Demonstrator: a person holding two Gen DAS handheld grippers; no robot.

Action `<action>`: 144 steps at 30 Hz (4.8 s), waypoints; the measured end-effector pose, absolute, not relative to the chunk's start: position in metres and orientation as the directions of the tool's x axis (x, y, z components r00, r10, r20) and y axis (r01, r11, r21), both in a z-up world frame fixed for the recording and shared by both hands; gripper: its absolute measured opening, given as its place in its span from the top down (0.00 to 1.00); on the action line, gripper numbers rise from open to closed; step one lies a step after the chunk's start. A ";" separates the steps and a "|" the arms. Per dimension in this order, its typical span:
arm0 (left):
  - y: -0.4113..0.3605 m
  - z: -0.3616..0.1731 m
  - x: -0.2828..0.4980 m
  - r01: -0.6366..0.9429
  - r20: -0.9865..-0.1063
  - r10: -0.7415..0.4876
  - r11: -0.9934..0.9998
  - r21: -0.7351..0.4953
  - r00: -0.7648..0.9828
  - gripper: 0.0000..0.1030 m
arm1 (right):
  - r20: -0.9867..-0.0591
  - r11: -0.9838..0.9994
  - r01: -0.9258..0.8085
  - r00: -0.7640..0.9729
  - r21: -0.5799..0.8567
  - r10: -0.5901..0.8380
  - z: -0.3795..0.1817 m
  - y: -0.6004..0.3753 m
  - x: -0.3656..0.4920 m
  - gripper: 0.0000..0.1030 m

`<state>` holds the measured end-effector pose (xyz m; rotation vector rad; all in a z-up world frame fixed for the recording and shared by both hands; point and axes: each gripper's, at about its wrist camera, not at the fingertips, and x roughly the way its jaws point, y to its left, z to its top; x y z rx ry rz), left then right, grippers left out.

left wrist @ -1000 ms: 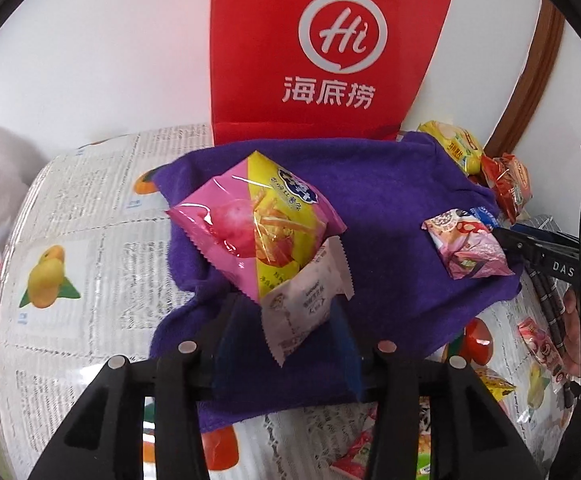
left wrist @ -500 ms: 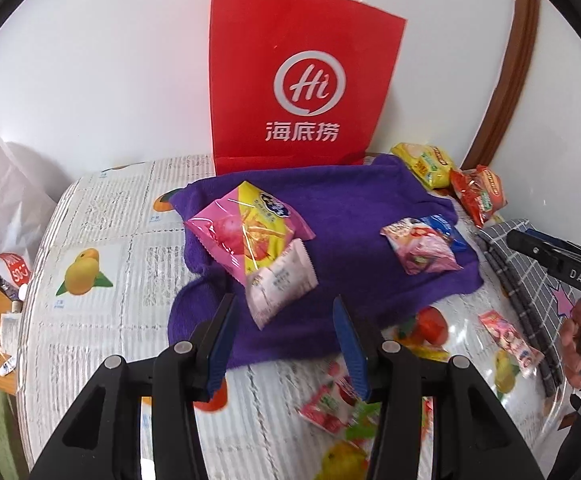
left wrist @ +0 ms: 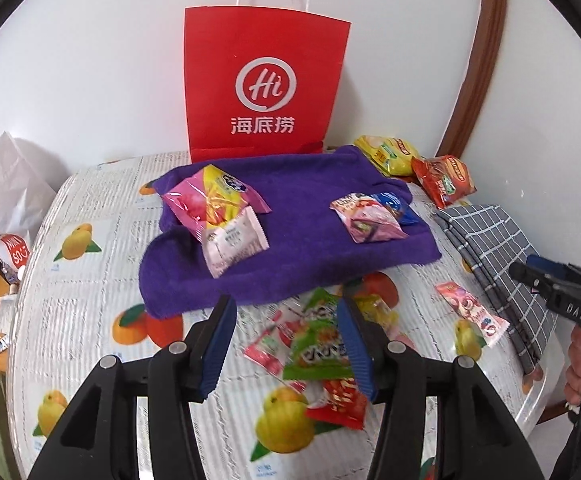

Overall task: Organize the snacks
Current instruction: 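Open the left gripper to drop the white-pink packet on the towel, then move the left gripper to the green snack bag while the right gripper grasps the pink ice-cream-bar wrapper, then close the left gripper on the green bag and lift while the right lifts the pink wrapper, then carry the green bag over the purple towel while the right gripper carries the pink wrapper there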

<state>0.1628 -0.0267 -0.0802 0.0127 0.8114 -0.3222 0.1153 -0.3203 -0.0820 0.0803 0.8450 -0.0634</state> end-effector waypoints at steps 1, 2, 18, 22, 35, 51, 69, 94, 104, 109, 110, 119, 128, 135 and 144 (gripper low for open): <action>-0.028 -0.080 0.160 0.289 -0.714 -0.279 0.951 -0.111 0.642 0.51 | -0.751 0.995 0.089 0.660 0.045 -0.025 -0.084 -0.322 0.113 0.42; -0.031 -0.081 0.158 0.293 -0.714 -0.279 0.950 -0.107 0.642 0.51 | -0.751 0.995 0.089 0.660 0.053 -0.019 -0.087 -0.325 0.110 0.42; -0.059 -0.129 0.171 0.322 -0.761 -0.303 0.938 -0.130 0.574 0.37 | -0.814 0.996 0.060 0.580 0.067 0.020 -0.155 -0.324 0.125 0.42; -0.068 -0.144 0.178 0.336 -0.782 -0.299 0.934 -0.123 0.546 0.37 | -0.825 0.995 0.062 0.564 0.081 0.032 -0.168 -0.327 0.131 0.44; -0.082 -0.166 0.202 0.327 -0.817 -0.260 0.941 -0.094 0.514 0.39 | -0.846 0.996 0.043 0.532 0.073 0.039 -0.187 -0.322 0.153 0.61; -0.069 -0.142 0.192 0.349 -0.775 -0.292 0.932 -0.099 0.560 0.52 | -0.814 0.997 0.024 0.578 0.078 0.050 -0.152 -0.312 0.148 0.77; -0.030 -0.097 0.176 0.316 -0.744 -0.290 0.942 -0.111 0.602 0.65 | -0.746 0.996 -0.033 0.661 0.078 0.080 -0.090 -0.281 0.140 0.77; -0.027 -0.176 0.116 0.316 -0.823 -0.261 0.943 -0.106 0.505 0.46 | -0.772 0.994 -0.058 0.626 0.093 0.108 -0.133 -0.256 0.111 0.77; -0.025 -0.182 0.131 0.289 -0.814 -0.301 0.942 -0.173 0.496 0.46 | -0.786 0.997 -0.050 0.613 0.063 0.080 -0.141 -0.256 0.116 0.77; -0.025 -0.183 0.132 0.300 -0.798 -0.315 0.937 -0.177 0.513 0.55 | -0.787 0.997 -0.043 0.612 0.064 0.077 -0.142 -0.260 0.118 0.77; -0.024 -0.183 0.132 0.301 -0.796 -0.320 0.936 -0.182 0.514 0.56 | -0.789 0.997 -0.040 0.610 0.065 0.076 -0.143 -0.261 0.118 0.77; -0.018 -0.178 0.129 0.313 -0.791 -0.324 0.933 -0.177 0.519 0.60 | -0.785 0.997 -0.045 0.614 0.064 0.078 -0.139 -0.259 0.119 0.77; -0.010 -0.152 0.130 0.305 -0.768 -0.313 0.939 -0.161 0.558 0.60 | -0.765 0.996 -0.053 0.638 0.068 0.086 -0.118 -0.255 0.120 0.77; 0.000 -0.121 0.141 0.284 -0.737 -0.298 0.947 -0.149 0.607 0.60 | -0.741 0.997 -0.044 0.666 0.071 0.082 -0.094 -0.258 0.124 0.77; 0.005 -0.084 0.156 0.272 -0.702 -0.278 0.954 -0.124 0.655 0.60 | -0.712 0.997 -0.041 0.697 0.071 0.080 -0.063 -0.256 0.135 0.77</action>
